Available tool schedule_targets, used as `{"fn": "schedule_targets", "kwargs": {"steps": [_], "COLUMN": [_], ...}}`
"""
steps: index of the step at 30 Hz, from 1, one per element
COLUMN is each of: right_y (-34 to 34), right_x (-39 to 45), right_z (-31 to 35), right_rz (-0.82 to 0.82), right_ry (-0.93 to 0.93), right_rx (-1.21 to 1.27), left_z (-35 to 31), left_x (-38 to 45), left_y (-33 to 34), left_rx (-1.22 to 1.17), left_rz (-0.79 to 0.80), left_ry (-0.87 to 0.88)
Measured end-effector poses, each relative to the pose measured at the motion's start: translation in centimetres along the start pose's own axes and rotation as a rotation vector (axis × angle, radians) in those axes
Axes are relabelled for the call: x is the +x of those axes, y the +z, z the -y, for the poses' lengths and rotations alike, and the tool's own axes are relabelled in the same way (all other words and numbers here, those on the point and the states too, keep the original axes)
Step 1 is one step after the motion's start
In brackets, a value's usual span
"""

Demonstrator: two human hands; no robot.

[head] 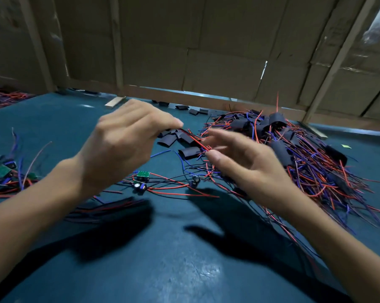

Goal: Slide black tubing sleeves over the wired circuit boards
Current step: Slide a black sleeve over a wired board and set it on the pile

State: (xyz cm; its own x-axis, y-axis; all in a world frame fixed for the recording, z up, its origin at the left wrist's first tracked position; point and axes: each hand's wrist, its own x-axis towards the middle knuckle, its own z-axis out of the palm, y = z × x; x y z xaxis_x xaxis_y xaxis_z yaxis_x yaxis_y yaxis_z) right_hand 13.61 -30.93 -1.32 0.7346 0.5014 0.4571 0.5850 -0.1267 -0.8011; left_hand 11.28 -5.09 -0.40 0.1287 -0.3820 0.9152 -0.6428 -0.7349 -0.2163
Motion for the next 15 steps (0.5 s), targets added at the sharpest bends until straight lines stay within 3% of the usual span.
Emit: {"fn": "schedule_targets", "kwargs": {"steps": [5, 9, 15], "right_y": [0.7, -0.7, 0.2], "right_x": [-0.4, 0.0, -0.3], "right_z": [-0.1, 0.7, 0.7], "right_rz": [0.062, -0.02, 0.038], "right_ry": [-0.018, -0.057, -0.086], "right_rx": [0.003, -0.02, -0.239], "left_z": [-0.3, 0.0, -2.0], "left_x": [0.0, 0.0, 0.4], "left_y": [0.2, -0.1, 1.0], "left_rx": [-0.031, -0.083, -0.099], "left_rz": [0.021, 0.186, 0.378], "left_ry": [-0.039, -0.007, 0.122]}}
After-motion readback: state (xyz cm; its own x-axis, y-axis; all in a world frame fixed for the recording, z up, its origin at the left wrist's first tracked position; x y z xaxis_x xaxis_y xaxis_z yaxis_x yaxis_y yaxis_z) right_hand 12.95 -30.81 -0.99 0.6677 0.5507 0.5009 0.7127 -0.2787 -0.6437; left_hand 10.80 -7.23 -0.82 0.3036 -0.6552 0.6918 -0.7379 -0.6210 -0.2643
